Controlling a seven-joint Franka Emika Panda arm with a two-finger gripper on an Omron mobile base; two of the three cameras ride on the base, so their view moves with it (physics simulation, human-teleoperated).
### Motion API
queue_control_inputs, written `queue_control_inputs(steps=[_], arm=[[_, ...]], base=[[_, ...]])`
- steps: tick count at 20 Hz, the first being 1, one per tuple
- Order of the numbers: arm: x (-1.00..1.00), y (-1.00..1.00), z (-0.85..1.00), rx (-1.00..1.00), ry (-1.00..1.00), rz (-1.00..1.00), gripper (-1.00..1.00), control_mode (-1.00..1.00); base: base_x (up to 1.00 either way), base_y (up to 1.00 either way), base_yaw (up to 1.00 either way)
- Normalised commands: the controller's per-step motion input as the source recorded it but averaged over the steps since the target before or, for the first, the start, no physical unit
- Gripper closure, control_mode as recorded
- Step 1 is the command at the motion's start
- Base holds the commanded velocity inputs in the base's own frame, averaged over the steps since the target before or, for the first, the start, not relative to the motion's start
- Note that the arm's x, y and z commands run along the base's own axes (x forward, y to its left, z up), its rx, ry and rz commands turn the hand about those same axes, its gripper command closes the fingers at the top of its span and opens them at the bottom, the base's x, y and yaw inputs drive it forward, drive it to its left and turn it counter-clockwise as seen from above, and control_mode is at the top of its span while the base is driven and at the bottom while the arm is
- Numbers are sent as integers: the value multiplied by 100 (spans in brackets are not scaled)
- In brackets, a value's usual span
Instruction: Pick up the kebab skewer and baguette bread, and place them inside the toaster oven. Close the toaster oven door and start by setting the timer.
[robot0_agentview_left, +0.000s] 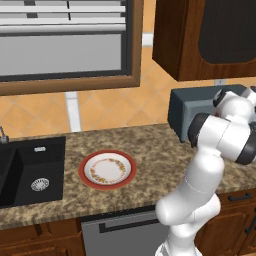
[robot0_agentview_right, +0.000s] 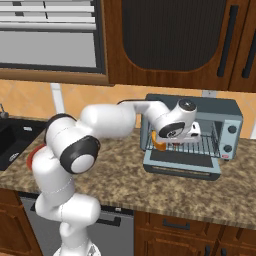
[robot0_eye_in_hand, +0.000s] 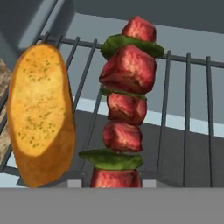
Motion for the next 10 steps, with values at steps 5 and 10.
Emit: queue_control_inputs(steps=[5,10], arm=[[4,-2,0,0,0,3,-100,-100],[0,-9,2,0,0,3,-100,-100]], base=[[0,0,0],[0,0,0]])
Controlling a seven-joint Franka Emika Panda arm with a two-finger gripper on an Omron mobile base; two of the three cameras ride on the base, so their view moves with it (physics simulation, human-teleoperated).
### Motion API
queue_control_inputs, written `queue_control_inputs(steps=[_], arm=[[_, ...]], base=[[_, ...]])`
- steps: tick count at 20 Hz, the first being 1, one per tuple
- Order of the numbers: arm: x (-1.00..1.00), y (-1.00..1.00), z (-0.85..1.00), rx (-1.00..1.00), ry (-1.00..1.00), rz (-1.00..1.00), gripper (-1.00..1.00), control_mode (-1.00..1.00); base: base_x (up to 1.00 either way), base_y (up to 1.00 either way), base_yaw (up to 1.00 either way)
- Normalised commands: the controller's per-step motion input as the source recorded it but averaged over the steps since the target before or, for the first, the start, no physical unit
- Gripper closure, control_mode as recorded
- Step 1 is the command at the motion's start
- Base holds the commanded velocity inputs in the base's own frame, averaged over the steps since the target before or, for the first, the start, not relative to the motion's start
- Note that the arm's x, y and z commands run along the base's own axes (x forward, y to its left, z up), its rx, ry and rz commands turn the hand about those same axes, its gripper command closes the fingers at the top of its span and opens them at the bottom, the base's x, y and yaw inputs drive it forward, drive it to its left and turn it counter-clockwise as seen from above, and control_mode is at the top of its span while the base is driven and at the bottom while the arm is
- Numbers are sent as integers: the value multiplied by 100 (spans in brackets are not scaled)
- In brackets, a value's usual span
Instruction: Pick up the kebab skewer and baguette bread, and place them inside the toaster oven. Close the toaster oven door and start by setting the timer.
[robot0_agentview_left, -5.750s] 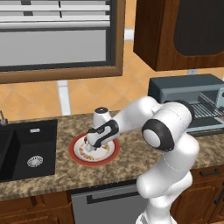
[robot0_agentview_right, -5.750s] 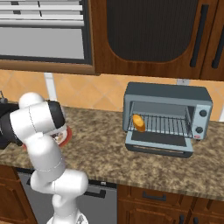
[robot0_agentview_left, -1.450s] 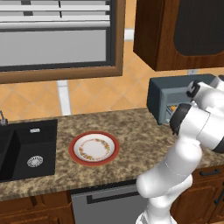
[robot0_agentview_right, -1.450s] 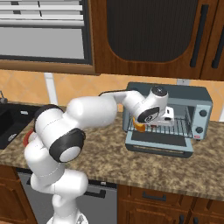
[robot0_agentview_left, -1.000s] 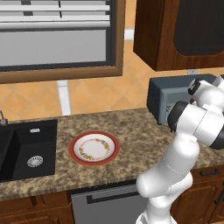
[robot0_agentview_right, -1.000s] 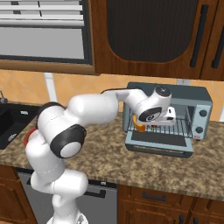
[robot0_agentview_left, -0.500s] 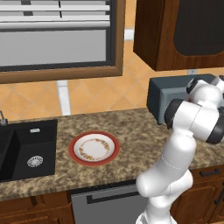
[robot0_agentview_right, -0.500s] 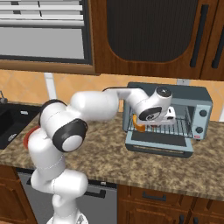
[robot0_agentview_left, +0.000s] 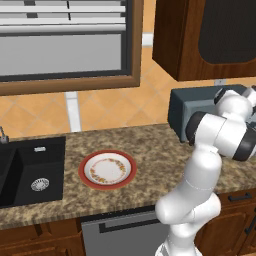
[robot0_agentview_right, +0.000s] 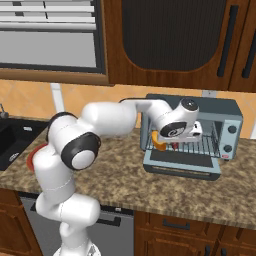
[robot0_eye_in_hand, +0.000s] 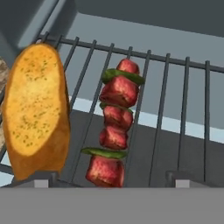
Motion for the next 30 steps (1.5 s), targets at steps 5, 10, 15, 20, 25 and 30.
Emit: queue_control_inputs(steps=[5,10,15,20,25,30], arm=[[-44,-5,44,0,0,1,-100,-100],[-97,4,0,0,4,-14,-100,-100],[-43,11,-45,-1,22,-31,-100,-100],[0,0,-37,-8,26,-32,-100,-100],[0,0,-7,-2,6,-19,-100,-100],[11,0,-18,-1,0,-14,-100,-100]], base=[[0,0,0],[0,0,0],[0,0,0],[0,0,0],[0,0,0],[0,0,0]])
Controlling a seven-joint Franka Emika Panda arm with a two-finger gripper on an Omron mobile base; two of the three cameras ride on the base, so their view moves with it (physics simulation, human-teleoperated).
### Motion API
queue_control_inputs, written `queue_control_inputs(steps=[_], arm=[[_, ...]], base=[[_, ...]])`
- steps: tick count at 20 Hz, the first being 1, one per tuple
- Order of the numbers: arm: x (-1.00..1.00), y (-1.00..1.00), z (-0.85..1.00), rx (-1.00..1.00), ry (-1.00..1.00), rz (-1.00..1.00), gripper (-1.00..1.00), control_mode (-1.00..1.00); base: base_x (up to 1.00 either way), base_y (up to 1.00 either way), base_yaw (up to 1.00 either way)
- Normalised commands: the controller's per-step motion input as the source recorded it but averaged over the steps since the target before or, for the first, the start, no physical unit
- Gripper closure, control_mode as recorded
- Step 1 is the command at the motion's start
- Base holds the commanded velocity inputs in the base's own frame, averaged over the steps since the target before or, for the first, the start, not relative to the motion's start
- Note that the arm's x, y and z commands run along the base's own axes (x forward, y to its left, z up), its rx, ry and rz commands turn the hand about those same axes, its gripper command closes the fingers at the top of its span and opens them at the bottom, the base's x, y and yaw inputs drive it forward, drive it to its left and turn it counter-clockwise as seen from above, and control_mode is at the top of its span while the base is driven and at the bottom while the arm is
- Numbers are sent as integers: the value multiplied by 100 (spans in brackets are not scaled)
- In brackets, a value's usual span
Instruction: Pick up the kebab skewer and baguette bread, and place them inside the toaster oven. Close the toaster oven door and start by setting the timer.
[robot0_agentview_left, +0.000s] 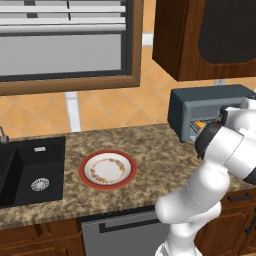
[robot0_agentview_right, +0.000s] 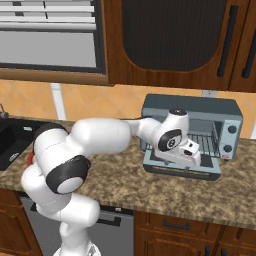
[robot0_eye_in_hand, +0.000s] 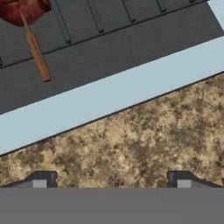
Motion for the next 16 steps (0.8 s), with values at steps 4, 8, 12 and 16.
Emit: queue_control_inputs(steps=[4,8,12,16], arm=[[34,0,-31,-5,0,-13,-100,-100],[45,-5,-20,-7,0,-10,-100,-100],[37,-16,-20,-6,0,-9,-100,-100],[32,-25,-23,-6,0,-9,-100,-100]], base=[[0,0,0],[0,0,0],[0,0,0],[0,0,0]])
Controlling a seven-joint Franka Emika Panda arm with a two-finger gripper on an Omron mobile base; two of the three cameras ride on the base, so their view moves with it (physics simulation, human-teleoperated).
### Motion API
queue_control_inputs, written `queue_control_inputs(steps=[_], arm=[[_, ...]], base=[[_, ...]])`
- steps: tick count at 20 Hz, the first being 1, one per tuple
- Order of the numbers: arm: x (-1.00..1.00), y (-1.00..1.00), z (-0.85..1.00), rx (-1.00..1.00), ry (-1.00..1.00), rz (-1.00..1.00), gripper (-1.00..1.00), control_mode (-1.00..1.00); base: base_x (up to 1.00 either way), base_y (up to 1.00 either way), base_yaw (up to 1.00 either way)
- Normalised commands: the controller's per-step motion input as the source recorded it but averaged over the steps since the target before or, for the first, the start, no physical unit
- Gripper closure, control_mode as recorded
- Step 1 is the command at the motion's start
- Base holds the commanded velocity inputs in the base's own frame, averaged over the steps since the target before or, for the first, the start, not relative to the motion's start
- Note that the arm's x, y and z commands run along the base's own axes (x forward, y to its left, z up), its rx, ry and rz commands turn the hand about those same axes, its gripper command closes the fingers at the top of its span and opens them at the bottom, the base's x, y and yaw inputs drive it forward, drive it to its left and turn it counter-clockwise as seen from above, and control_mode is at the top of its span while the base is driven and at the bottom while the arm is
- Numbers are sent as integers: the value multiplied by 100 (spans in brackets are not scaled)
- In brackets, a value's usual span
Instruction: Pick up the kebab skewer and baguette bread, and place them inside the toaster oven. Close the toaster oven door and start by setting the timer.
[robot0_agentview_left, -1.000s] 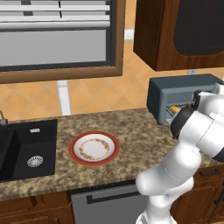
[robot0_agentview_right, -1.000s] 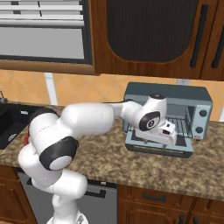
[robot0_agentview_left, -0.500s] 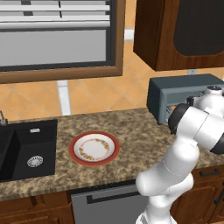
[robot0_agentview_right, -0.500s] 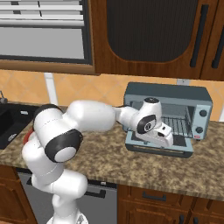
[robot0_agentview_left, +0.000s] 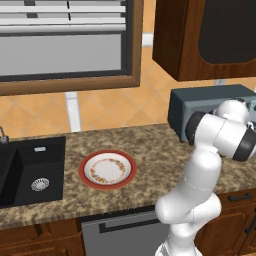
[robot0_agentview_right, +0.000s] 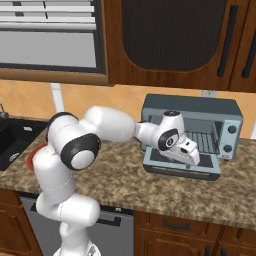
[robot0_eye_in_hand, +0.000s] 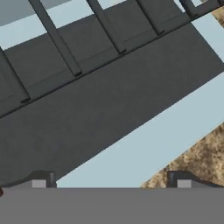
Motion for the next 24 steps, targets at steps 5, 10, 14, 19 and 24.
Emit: queue_control_inputs(steps=[5,10,14,19,24], arm=[[22,-18,-5,-1,0,-12,-100,-100],[13,-1,-7,0,0,-17,-100,-100],[7,0,-6,0,0,-21,-100,-100],[1,0,0,0,0,-21,-100,-100],[-23,0,0,1,0,-17,-100,-100]], base=[[0,0,0],[0,0,0],[0,0,0],[0,0,0],[0,0,0]])
